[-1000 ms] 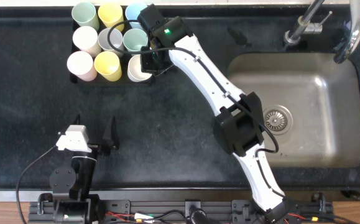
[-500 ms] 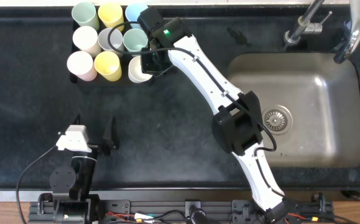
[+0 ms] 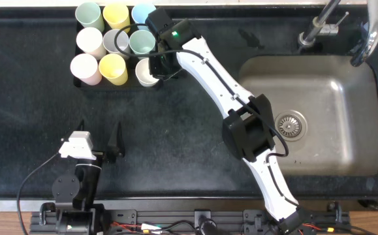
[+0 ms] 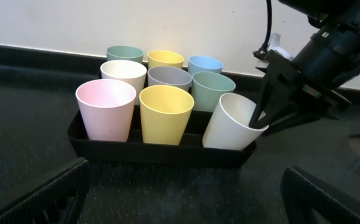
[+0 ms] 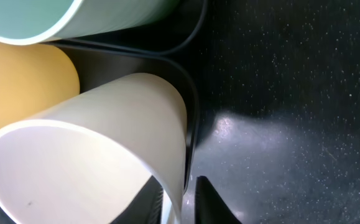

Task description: Store Cups

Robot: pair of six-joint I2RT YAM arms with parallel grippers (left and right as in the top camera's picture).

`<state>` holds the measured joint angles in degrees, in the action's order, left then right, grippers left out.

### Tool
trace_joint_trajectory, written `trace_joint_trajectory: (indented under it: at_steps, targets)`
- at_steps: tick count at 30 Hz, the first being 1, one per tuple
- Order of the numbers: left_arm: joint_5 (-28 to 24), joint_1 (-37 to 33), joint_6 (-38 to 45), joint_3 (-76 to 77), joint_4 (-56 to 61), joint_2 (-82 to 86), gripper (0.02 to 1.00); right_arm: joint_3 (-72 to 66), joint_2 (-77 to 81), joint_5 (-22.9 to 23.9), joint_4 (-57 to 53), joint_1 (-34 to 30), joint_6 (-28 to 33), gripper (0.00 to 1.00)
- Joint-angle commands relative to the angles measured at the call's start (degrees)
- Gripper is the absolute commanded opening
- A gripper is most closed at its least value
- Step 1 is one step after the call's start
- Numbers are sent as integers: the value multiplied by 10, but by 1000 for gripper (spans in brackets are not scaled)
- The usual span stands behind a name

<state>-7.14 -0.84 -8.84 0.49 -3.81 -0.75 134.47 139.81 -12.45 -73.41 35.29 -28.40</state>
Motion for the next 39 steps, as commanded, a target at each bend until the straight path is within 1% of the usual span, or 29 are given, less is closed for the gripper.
trace_joint_trajectory:
  at_steps: [1,6,9,11,15,18,21,26,29,32,35,39]
  targets:
    - [-7,-2,-2,0,-2,6,1000,7,6,3,5,-1,28,303]
    - [-7,-2,-2,0,-2,6,1000,26,-15,-4,15,0,89,448]
    - [-7,-2,-2,0,-2,6,998,37,-38,5,15,-3,113,540]
    - [-7,-2,-2,0,-2,6,998,41,-55,8,15,-5,130,619]
    - [-7,-2,-2,0,-2,6,998,41,-101,37,4,-17,166,737]
    - [-7,-2,-2,0,-2,6,1000,41,-131,61,-23,-35,202,877]
    - [-7,-2,-2,0,-2,6,1000,40,-162,92,-49,-65,219,996]
    - [-7,-2,-2,0,-2,6,998,23,-224,125,-54,-125,251,998]
    - [-7,-2,-2,0,-2,6,998,-11,-273,140,-39,-160,275,996]
    - [-7,-2,-2,0,-2,6,1000,-80,-332,140,-9,-196,287,998]
    - [-7,-2,-2,0,-2,6,1000,-190,-408,134,37,-227,287,998]
    - [-7,-2,-2,0,-2,6,1000,-344,-507,134,113,-234,287,993]
